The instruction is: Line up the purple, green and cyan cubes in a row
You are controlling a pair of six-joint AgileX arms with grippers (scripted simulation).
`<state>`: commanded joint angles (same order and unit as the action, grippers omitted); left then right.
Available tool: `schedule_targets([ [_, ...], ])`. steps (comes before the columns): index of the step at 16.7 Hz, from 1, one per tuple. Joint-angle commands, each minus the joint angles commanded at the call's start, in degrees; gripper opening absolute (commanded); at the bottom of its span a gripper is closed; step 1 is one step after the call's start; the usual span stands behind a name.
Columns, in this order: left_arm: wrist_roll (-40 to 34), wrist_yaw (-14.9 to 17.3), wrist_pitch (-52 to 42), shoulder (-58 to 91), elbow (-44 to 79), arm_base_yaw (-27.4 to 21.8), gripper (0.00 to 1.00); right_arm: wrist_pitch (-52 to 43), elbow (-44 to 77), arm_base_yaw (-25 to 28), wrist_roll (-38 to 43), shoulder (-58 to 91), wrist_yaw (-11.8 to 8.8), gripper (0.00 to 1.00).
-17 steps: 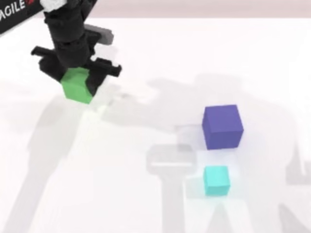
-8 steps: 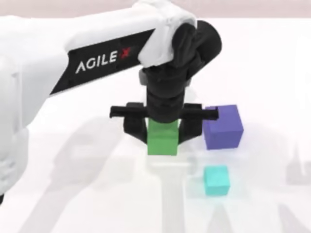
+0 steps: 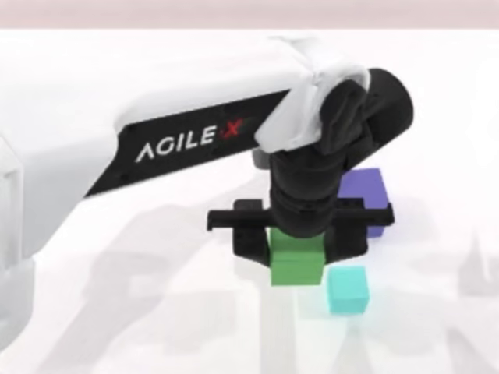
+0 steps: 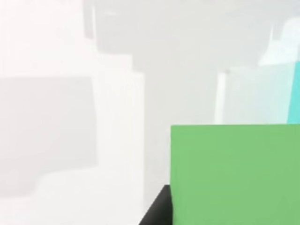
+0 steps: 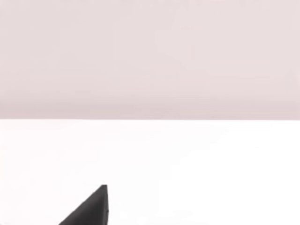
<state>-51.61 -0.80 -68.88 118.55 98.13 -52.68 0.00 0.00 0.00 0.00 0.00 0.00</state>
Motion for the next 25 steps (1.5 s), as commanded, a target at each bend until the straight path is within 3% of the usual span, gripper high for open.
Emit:
schedule_targets([
  [4,0.2,0.1,0.9,0.4,-0.4,0.2,0.00,0.0,0.0,0.0,0.0,0.0,0.0,1.00],
  [12,0.3,0.0,13.7,3.8,-9.9,0.3,0.00,0.0,0.0,0.0,0.0,0.0,0.0,1.00],
  [16,0.3,0.0,14.2,3.9,-10.3,0.3,0.00,0.0,0.0,0.0,0.0,0.0,0.0,1.00],
  [25,0.3,0.0,14.2,3.9,-10.3,0.3,0.68,0.0,0.0,0.0,0.0,0.0,0.0,1.00],
])
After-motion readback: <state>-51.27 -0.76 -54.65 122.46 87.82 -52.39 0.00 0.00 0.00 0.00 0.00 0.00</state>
